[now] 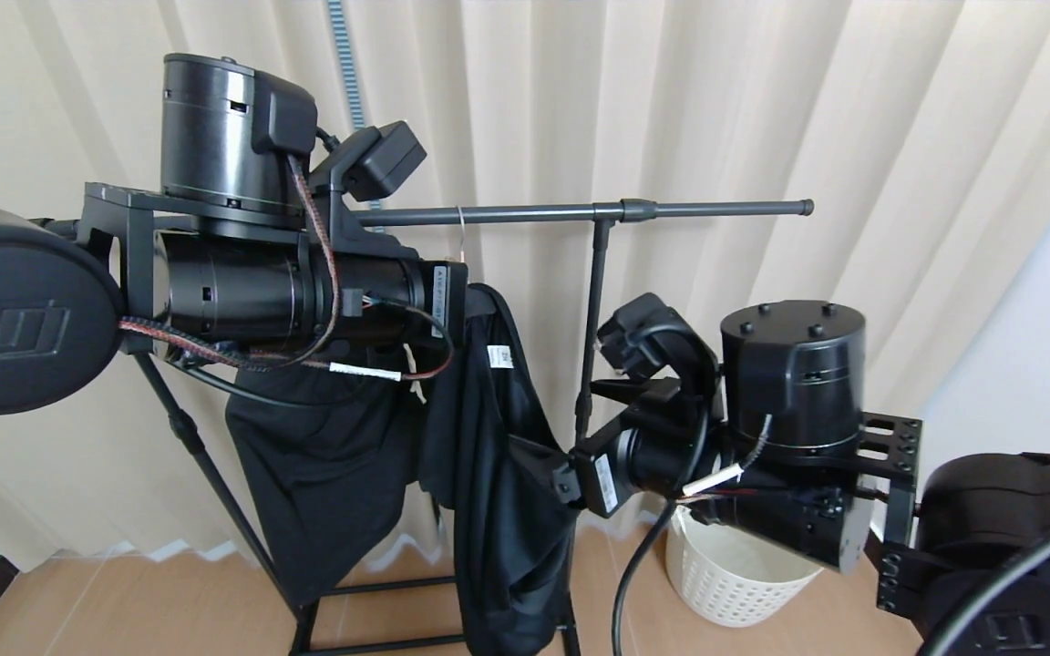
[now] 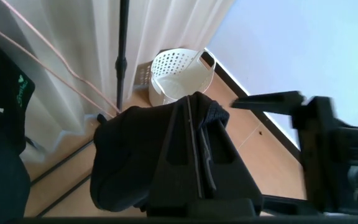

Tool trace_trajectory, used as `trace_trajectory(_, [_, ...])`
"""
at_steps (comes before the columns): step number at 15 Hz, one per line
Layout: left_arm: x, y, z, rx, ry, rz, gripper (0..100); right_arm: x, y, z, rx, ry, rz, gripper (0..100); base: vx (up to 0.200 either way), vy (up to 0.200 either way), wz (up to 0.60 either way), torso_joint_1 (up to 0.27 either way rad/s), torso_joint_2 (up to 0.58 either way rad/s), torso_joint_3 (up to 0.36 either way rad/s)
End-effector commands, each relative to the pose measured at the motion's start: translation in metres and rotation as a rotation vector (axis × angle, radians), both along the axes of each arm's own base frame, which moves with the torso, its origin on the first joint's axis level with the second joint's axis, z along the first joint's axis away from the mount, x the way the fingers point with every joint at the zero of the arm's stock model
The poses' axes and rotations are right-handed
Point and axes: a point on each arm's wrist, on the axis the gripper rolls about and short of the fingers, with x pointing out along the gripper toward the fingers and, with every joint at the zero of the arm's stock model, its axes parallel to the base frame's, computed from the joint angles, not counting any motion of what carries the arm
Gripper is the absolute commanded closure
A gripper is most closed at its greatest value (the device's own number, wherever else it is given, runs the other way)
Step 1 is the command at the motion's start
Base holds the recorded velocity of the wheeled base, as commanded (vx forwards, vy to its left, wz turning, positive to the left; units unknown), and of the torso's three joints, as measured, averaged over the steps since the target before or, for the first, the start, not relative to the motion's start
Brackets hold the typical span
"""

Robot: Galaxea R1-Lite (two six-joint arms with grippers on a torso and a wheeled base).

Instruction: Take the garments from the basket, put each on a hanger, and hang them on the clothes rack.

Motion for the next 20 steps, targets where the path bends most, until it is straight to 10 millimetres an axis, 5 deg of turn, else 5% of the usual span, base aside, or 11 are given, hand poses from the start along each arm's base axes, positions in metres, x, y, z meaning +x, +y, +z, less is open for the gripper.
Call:
trace_trajectory(1, [-0.002, -0.001, 0.001, -0.002, -0.003, -0.007, 100, 0.017, 0.006, -0.026, -0.047, 0.045, -0.025, 0, 0.0, 0.0, 0.0, 0.0, 0.0, 0.0])
trace_trajectory(5, [-0.004, -0.002, 0.001, -0.002, -0.003, -0.013, 100, 0.035, -0.009, -0.032, -0.088, 0.035, -0.067, 0, 0.0, 0.0, 0.0, 0.0, 0.0, 0.0])
trace_trajectory(9, [-0.005, -0.002, -0.003, 0.018, -0.005, -0.025, 100, 0.029, -0.021, -0.031, -0.087, 0.047, 0.009, 0, 0.0, 0.0, 0.0, 0.0, 0.0, 0.0])
trace_trajectory(20, [-0.02, 0.0, -0.003, 0.054, -0.039, -0.075, 100, 0.046, -0.019, -0.037, -0.075, 0.035, 0.038, 0, 0.0, 0.0, 0.0, 0.0, 0.0, 0.0])
